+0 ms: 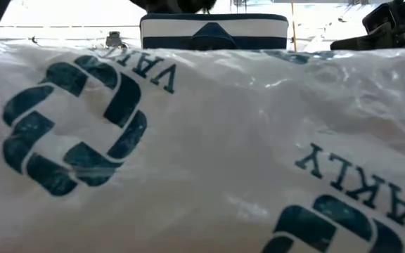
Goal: Pick & place medical supplies in basket/bin
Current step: Put the green bandage into the blue bin
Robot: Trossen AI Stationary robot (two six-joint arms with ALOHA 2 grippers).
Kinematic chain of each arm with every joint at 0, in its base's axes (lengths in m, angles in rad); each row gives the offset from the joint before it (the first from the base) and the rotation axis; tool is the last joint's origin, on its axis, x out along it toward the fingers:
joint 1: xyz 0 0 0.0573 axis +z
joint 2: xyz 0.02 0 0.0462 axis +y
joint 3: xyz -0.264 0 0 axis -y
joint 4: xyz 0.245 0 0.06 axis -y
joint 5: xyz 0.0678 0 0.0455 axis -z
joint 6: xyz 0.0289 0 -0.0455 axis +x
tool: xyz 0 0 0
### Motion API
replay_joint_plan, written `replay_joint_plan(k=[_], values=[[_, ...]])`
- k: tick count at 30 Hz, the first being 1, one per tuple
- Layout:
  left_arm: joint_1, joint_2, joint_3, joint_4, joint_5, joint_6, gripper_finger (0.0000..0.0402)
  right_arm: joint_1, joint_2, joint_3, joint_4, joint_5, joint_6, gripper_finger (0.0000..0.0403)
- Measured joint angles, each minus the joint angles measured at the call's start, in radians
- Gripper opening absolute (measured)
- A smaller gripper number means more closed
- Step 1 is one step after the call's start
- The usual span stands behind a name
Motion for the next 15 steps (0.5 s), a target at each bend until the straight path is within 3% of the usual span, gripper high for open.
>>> replay_joint_plan(k=[6, 15], values=[[-0.010, 0.096, 0.000, -0.001, 0.025, 0.059, 0.0058, 0.000, 0.000, 0.000, 0.000, 0.000, -0.006, 0.0000], [-0.010, 0.140, 0.000, -0.005, 0.067, 0.067, 0.0059, 0.000, 0.000, 0.000, -0.001, 0.000, -0.021, 0.0000]])
